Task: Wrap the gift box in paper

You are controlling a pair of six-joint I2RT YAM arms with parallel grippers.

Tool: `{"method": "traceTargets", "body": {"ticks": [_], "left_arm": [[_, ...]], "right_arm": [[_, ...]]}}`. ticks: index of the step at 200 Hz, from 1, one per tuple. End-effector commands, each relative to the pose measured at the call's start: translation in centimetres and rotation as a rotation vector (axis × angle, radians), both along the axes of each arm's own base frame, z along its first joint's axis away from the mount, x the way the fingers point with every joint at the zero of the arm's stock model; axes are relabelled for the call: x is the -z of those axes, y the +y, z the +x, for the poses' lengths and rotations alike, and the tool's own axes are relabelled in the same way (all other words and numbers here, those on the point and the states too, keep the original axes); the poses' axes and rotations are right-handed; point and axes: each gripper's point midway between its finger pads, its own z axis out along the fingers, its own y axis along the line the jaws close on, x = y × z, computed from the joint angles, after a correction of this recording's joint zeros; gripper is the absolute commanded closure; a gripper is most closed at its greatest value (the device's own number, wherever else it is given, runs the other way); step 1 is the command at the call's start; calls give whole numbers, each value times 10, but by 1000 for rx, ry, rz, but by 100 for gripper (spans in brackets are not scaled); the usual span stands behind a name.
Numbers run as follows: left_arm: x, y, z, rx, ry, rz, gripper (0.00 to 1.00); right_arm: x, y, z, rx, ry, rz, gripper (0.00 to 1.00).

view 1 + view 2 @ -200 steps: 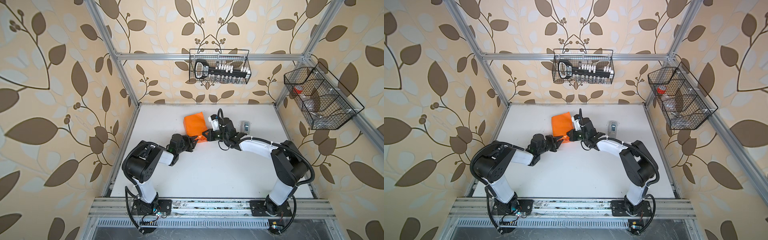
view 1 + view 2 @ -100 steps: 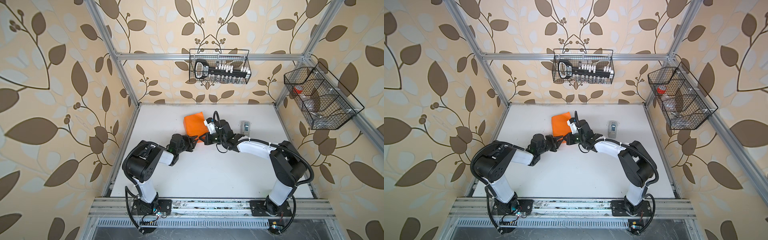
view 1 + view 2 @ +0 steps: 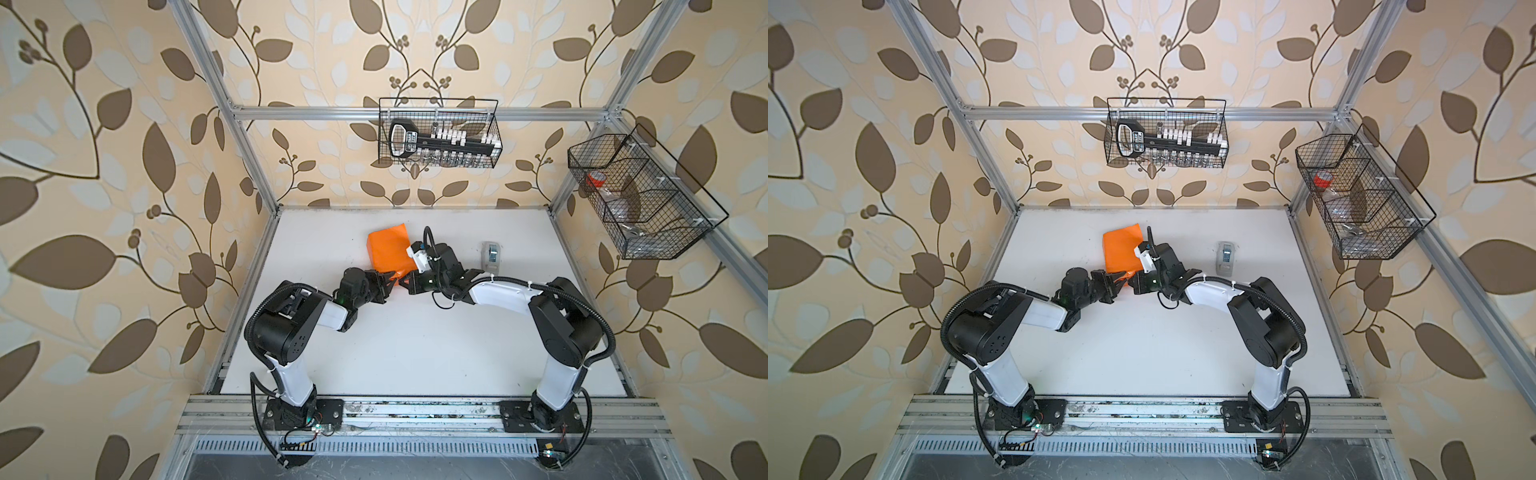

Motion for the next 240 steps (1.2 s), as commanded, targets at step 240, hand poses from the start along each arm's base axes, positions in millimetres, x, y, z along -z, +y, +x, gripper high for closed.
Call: {"method": "traceTargets", "body": {"ticks": [240], "left_arm": [[18, 3, 2, -7, 57, 14, 77]], "right_arm": [[-25, -26, 0, 7, -167, -123, 100]]}}
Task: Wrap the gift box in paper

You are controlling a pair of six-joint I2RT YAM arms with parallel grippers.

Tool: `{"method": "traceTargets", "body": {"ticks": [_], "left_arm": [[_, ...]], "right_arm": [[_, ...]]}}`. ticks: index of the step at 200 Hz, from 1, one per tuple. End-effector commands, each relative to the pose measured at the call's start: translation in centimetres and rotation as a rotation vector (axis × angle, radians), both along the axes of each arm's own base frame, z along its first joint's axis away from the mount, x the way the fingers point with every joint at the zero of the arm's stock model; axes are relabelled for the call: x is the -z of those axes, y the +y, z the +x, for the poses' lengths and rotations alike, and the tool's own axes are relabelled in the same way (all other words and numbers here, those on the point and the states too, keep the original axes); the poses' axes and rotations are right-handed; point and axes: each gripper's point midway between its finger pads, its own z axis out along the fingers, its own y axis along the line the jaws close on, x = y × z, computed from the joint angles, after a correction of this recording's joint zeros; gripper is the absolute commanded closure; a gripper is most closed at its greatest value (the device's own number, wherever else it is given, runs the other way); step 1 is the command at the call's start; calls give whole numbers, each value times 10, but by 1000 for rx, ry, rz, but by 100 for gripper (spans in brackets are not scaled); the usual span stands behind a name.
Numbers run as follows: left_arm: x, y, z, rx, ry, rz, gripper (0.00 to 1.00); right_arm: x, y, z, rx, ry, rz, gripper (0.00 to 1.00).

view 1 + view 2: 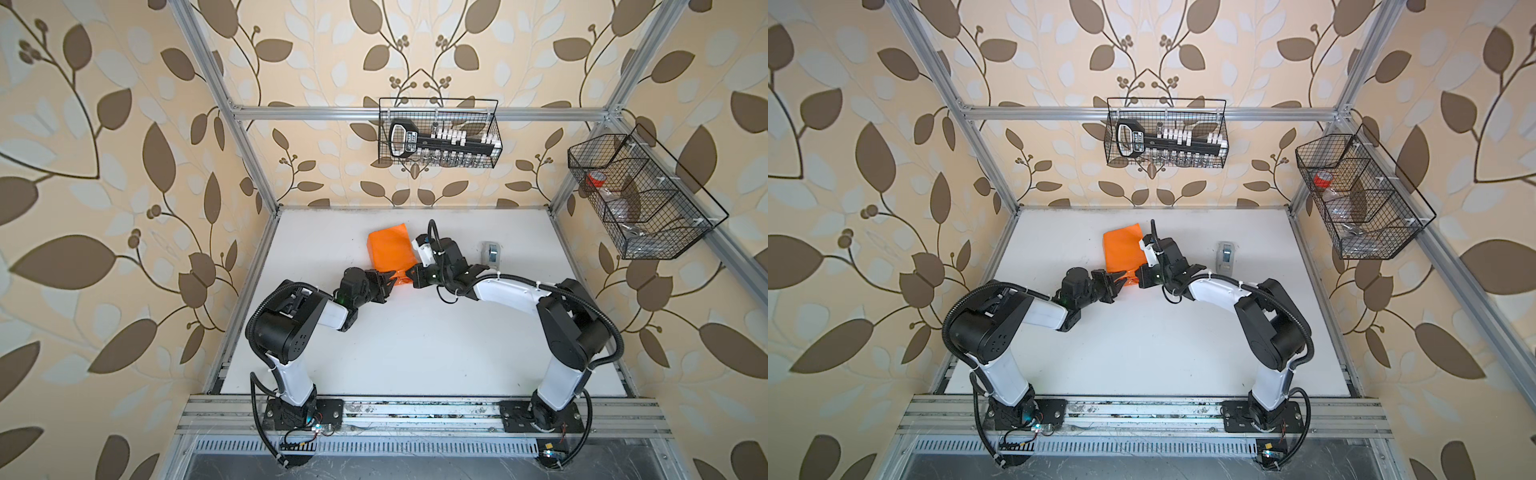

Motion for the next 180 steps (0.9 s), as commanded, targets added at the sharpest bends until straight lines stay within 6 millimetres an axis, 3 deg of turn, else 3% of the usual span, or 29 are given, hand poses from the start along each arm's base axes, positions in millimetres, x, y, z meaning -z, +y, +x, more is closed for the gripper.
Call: {"method": "traceTargets", "body": {"ticks": [1, 33, 63, 122, 180], "left_arm": [[18, 4, 0, -10, 61, 17, 77], [16, 4, 1, -12, 58, 15, 78], [16, 4, 0, -12, 58, 17, 78], [13, 4, 0, -10, 54, 17, 77], [13, 4, -1, -8, 54, 16, 78]], "right_arm": [[-1, -1, -18, -46, -23, -34, 100], [23, 10, -37, -120, 21, -81, 100], [39, 16, -42, -133, 49, -103, 100], [53, 21, -26, -115, 64, -142, 100], [47, 25, -1, -63, 60, -109, 100]]}}
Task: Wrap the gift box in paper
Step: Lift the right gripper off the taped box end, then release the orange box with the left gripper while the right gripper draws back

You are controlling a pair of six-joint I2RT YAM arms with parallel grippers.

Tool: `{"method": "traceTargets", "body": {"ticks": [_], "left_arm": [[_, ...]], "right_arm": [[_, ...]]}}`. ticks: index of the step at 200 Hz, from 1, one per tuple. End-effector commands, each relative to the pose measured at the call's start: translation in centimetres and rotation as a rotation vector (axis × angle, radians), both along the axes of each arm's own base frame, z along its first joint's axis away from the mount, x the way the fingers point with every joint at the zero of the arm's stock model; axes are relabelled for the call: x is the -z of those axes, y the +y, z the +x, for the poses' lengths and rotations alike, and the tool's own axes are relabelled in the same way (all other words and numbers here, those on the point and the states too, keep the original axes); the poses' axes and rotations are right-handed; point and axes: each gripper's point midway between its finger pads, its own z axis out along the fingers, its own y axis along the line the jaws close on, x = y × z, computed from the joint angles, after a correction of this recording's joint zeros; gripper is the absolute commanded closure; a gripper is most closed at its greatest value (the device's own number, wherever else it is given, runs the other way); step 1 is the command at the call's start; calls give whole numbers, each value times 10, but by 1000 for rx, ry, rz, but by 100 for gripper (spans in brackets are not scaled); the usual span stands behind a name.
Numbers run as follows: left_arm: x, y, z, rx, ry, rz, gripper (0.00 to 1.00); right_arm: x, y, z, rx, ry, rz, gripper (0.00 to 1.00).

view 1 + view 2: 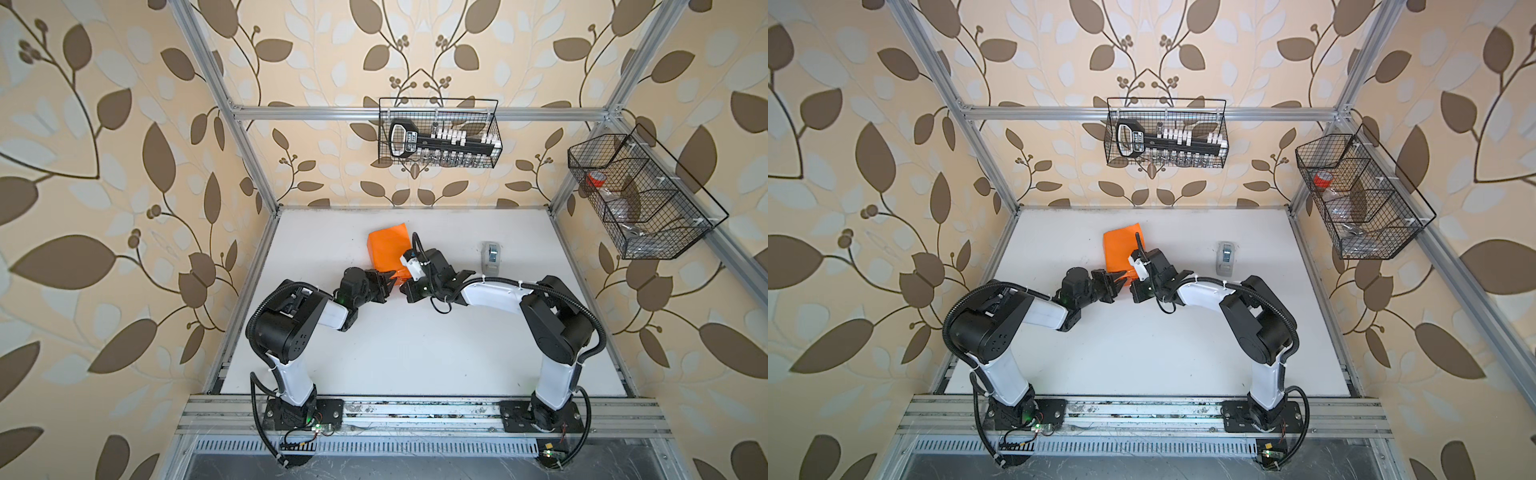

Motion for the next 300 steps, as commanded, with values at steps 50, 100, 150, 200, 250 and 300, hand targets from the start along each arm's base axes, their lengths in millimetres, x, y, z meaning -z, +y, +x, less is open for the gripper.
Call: {"method": "traceTargets", "body": {"ticks": [50, 100, 150, 200, 250, 300], "left_arm": [[15, 4, -2, -6, 58, 15, 77], [18, 3, -1, -5, 61, 11, 78], [7, 5, -2, 2, 28, 6, 73], [-26, 5, -13, 78, -28, 99, 41], [-79, 21, -44, 225, -146, 309, 14], [-102, 64, -27, 389, -210, 785, 6]], "right_arm": [[-7, 7, 42, 70, -13, -2, 100], [-9, 11, 46, 68, -5, 3, 100], [-13, -32, 16, 59, 7, -19, 100], [-43, -88, 3, 141, -10, 63, 89], [-68, -93, 32, 232, -11, 153, 73], [-49, -90, 71, 312, 66, 186, 74]]}}
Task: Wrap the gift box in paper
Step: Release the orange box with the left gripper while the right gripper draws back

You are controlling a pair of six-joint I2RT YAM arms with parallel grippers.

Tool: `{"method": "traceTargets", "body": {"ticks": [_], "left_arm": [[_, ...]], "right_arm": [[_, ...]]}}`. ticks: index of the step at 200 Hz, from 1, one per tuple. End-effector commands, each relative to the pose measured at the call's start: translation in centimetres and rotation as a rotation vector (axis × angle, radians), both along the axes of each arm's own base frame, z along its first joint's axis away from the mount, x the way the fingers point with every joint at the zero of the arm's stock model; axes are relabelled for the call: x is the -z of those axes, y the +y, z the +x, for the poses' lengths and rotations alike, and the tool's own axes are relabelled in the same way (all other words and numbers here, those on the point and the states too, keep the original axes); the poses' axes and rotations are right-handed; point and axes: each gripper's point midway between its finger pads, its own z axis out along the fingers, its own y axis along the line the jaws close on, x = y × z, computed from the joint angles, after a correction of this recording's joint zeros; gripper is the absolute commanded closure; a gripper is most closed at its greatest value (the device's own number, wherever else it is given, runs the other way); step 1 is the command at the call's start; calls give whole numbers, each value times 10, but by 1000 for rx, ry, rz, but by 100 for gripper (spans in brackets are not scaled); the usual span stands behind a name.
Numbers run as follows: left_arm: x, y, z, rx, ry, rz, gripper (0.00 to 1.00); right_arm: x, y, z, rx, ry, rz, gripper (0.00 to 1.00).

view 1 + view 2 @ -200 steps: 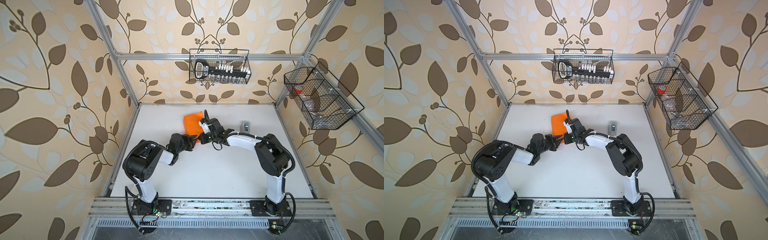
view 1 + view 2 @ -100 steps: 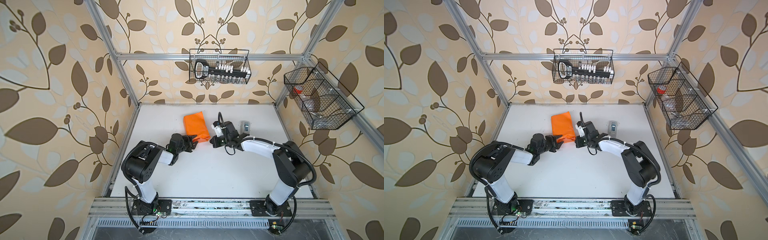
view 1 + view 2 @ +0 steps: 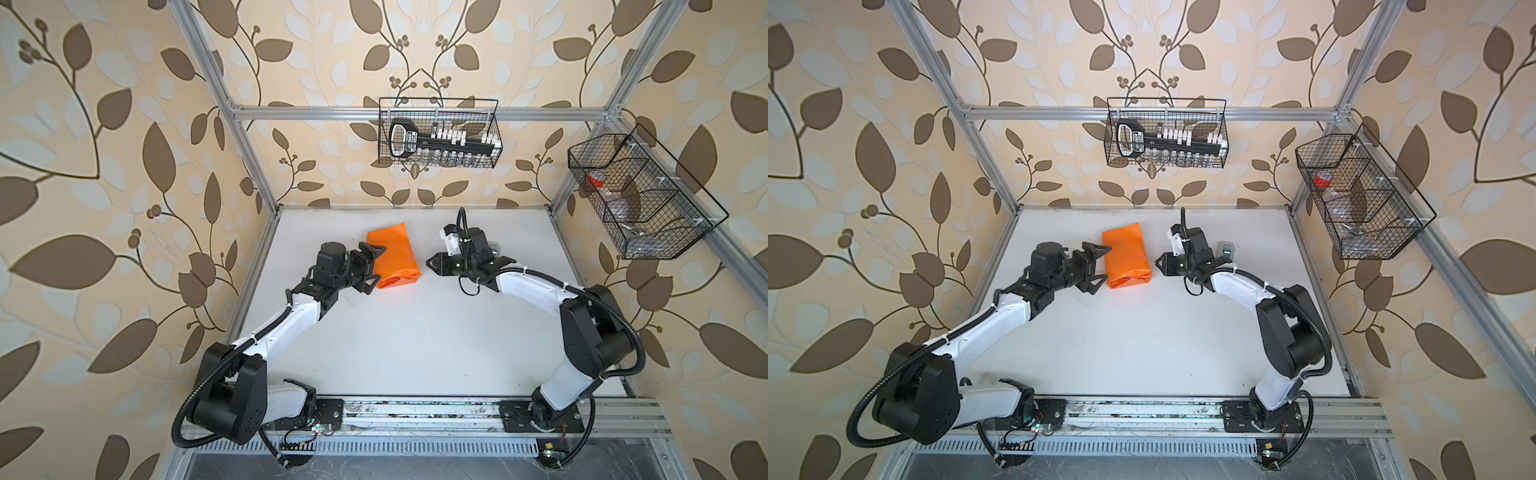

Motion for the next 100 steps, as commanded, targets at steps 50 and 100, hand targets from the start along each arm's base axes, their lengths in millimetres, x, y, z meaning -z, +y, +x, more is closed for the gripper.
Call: {"method": "traceTargets", "body": {"ticks": [50, 100], "left_arm": [[43, 49, 86, 201, 82, 581, 26], [77, 61, 177, 248, 14, 498, 21]], "right_arm": [[52, -6, 10, 74, 171, 53, 89], [68, -11, -32, 52, 231, 80, 92]]}}
